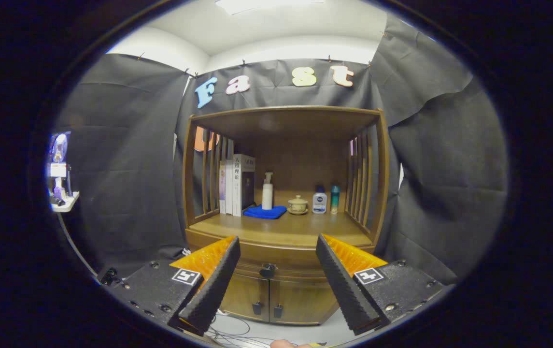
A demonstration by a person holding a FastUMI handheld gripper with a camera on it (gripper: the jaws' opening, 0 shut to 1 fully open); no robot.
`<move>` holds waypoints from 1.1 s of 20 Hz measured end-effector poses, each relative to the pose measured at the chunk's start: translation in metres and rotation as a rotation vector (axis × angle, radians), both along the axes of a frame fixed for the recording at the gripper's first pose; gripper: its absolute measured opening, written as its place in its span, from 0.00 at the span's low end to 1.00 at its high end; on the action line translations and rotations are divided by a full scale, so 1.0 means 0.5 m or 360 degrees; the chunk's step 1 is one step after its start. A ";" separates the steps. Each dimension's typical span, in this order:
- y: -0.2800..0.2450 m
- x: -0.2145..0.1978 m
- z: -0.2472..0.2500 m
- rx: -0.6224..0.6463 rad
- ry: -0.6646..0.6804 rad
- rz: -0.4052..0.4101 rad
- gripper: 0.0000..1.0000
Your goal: Pull open the drawer, take out the items inside it, and place them on the countertop above the cabinet.
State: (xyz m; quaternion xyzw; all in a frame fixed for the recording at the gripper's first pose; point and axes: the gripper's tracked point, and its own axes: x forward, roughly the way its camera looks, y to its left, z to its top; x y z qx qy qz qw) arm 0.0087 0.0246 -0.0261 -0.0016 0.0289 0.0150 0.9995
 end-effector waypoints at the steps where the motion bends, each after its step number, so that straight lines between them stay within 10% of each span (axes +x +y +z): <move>1: 0.001 -0.001 0.000 0.0001 -0.0001 0.0001 1.00; 22: 0.035 0.058 -0.082 0.0003 0.0099 0.0032 1.00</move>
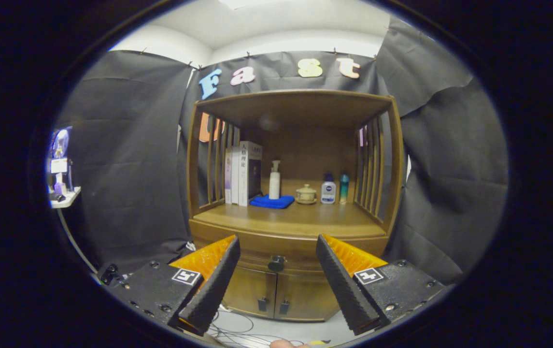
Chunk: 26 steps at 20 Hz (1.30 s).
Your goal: Pull open the drawer, take out the items inside it, and place them on the countertop above the cabinet.
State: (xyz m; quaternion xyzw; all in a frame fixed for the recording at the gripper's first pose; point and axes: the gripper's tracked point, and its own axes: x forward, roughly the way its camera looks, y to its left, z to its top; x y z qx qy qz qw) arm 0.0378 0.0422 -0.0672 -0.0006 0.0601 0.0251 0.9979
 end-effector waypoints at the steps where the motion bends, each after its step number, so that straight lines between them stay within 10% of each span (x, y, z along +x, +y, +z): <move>1: 0.001 0.011 -0.011 0.0005 0.0017 0.0001 1.00; 26: -0.003 0.284 -0.282 0.0065 0.0197 -0.0203 0.88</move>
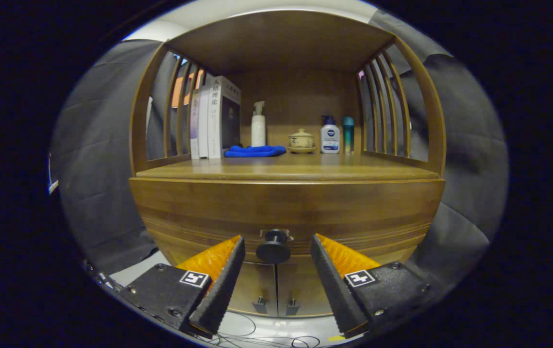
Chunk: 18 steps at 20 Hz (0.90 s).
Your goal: Pull open the drawer, take out the items inside it, and place them on the countertop above the cabinet.
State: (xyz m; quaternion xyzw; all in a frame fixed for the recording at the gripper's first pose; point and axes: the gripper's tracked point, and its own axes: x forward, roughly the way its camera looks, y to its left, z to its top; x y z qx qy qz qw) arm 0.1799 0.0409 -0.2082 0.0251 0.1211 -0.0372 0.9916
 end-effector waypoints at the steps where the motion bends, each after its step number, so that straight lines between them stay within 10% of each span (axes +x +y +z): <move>1: -0.002 0.012 -0.003 -0.0009 -0.0014 -0.0019 0.86; 18: 0.015 0.065 -0.058 0.0070 -0.0008 -0.0108 0.43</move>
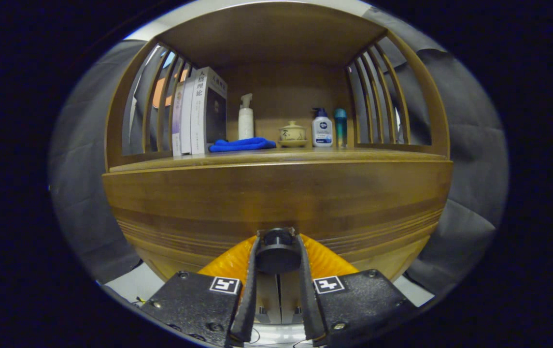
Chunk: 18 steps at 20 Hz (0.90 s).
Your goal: Pull open the drawer, take out the items inside it, and place them on the countertop above the cabinet.
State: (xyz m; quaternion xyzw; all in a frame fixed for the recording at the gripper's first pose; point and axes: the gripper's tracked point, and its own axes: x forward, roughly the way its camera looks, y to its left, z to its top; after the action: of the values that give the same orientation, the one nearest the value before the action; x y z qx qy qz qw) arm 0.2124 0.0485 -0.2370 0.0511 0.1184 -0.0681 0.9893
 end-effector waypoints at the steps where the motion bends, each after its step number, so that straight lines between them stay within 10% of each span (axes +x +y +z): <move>1: 0.000 0.000 -0.002 0.0001 0.0014 0.0008 0.41; 18: 0.019 -0.161 -0.006 -0.0056 0.0043 0.0038 0.38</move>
State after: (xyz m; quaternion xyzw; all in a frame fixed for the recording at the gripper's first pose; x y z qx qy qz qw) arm 0.1317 0.0579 -0.2399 0.0313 0.1310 -0.0591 0.9891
